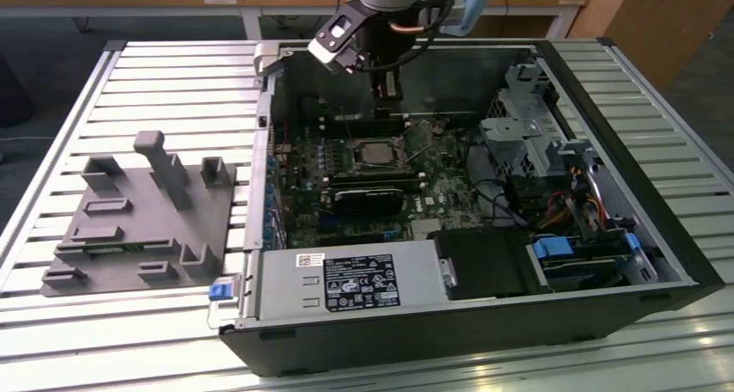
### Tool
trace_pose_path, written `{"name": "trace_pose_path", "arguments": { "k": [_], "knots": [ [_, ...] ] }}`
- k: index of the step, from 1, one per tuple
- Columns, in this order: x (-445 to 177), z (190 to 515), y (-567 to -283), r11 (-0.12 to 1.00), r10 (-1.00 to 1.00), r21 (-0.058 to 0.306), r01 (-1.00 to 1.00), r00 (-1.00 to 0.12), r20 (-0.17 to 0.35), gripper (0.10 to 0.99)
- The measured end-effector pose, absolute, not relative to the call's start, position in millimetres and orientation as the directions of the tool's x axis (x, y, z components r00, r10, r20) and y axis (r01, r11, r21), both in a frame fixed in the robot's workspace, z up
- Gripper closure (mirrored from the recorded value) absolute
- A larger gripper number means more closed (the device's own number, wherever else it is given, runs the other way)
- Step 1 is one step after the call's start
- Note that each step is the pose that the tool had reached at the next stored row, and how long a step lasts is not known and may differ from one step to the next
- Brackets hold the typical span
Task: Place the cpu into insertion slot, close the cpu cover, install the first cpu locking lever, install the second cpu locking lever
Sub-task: 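Close the cpu cover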
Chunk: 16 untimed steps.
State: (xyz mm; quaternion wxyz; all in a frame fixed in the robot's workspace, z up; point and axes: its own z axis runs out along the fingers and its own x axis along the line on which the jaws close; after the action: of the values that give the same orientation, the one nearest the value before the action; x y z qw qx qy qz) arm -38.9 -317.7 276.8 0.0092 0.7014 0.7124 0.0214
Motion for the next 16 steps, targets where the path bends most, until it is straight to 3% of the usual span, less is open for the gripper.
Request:
{"name": "trace_pose_path", "arguments": {
  "k": [16],
  "knots": [
    [-34.8, 276.8, -322.5, 0.015, 1.0, 0.043, 0.999, -0.016, 0.016, 0.98]
  ]
}}
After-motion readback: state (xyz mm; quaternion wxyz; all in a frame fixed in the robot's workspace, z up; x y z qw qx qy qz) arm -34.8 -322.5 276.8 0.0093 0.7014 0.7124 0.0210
